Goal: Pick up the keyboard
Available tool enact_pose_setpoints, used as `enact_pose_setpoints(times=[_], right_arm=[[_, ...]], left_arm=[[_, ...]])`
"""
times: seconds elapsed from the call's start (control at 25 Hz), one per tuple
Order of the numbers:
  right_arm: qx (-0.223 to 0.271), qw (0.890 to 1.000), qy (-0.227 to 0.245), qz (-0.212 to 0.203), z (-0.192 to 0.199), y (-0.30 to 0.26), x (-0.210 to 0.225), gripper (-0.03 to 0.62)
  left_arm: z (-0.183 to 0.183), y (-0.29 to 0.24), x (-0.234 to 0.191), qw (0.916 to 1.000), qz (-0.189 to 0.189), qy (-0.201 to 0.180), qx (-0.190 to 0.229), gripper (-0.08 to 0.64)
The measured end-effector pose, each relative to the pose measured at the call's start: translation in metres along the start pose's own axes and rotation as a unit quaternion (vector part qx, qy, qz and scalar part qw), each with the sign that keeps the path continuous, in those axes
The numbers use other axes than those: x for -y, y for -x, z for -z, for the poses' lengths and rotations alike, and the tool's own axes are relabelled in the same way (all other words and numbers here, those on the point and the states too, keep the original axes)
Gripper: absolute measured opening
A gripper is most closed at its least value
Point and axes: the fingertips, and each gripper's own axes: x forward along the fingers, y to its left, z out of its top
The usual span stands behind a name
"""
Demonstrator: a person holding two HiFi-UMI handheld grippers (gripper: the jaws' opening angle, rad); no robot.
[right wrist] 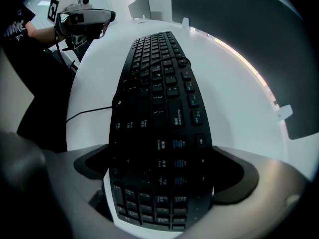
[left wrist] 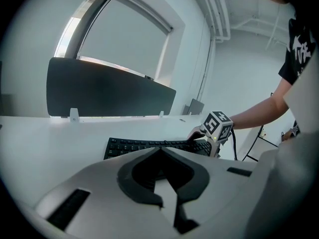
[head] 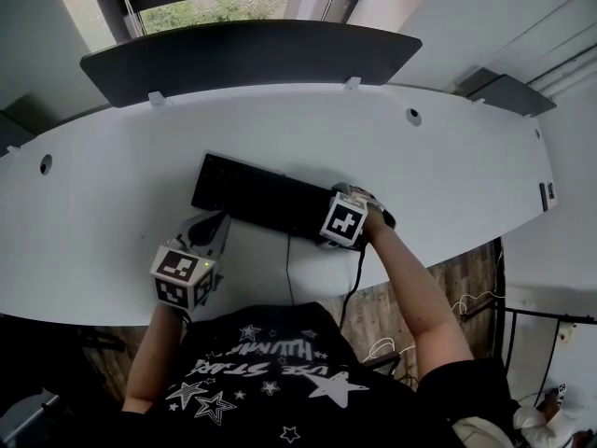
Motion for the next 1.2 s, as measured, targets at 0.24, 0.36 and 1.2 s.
enact_pose_setpoints(times=[0.24, 0.36, 1.2], right_arm=[[0.01, 0.997, 0.004, 0.077, -0.003, 0.01, -0.002, 0.581], [0.015, 0.992, -0.006, 0.124, -0.001, 0.015, -0.005, 0.581], [0.042, 0.921, 0.056, 0.383, -0.001, 0.044, -0.022, 0.578]], left_arm=[[0.0, 0.007, 0.005, 0.9997, 0.002, -0.023, -0.011, 0.009], [-0.004, 0.008, 0.008, 0.9981, 0.005, -0.061, -0.006, 0.009], [-0.054, -0.03, 0.015, 0.9298, 0.02, -0.364, -0.048, 0.188]])
